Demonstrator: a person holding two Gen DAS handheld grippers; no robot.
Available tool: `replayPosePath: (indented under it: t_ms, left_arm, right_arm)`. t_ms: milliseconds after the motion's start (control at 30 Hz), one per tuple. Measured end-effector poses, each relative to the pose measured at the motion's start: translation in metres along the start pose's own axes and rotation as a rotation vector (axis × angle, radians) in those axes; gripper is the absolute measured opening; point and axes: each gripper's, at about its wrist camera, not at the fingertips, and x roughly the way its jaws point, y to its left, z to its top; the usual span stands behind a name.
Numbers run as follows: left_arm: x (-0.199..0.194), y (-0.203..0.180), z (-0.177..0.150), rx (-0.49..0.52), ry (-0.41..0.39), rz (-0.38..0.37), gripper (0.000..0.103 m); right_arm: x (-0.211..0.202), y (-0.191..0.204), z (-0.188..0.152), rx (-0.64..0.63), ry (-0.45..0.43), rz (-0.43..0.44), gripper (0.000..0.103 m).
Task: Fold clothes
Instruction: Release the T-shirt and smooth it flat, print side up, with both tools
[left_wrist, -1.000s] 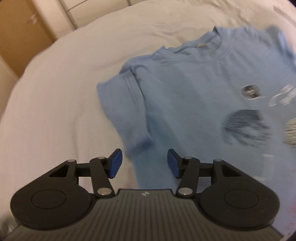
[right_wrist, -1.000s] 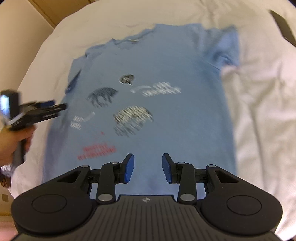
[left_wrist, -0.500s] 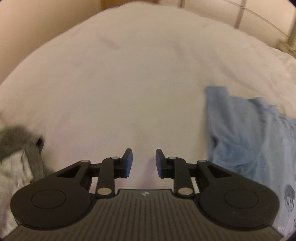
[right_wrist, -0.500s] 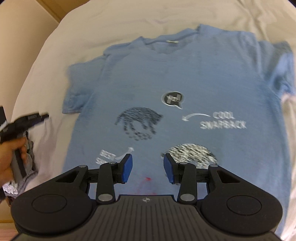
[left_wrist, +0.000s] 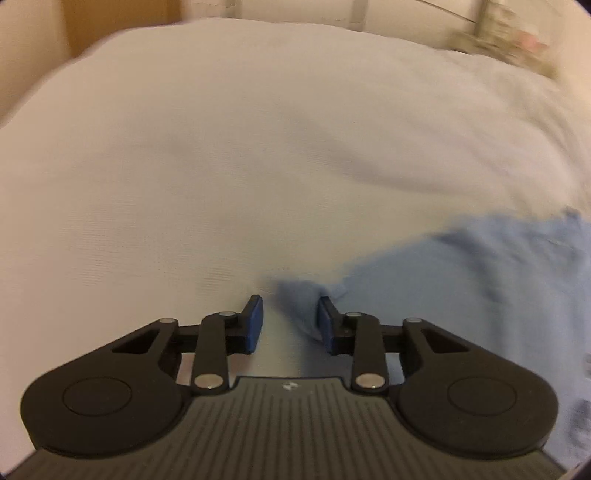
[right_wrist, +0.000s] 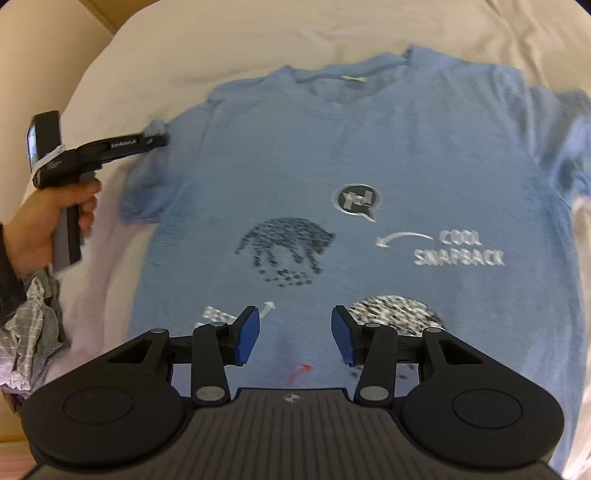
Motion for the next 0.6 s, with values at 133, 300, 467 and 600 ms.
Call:
replayPosePath:
  t_ms: [133, 300, 467, 600]
  left_arm:
    - [-0.028, 0.032, -0.009, -0.038, -0.015, 0.095, 0.024]
    - [-0.081, 0.014, -0.037, -0.016, -0.053, -0.049, 0.029]
    - [-0.086, -0.042, -0.081, 0.170, 0.019, -0.178, 0.034]
    - [-0.066, -0.024, -0.096, 0.157, 0.112, -0.076, 0.035]
  right_arm:
    - [-0.012, -0.020, -0.010, 0.060, -0.029, -0.031, 0.048]
    - [-0.017, -0.035, -0.020, 0.133, -0.041, -0.040, 0.048]
    - [-0.018, -0.029, -0.034, 0.118, -0.042, -0.027, 0.049]
    - [-0.018, -0.024, -0.050, 0.104, -0.018, -0.030, 0.050]
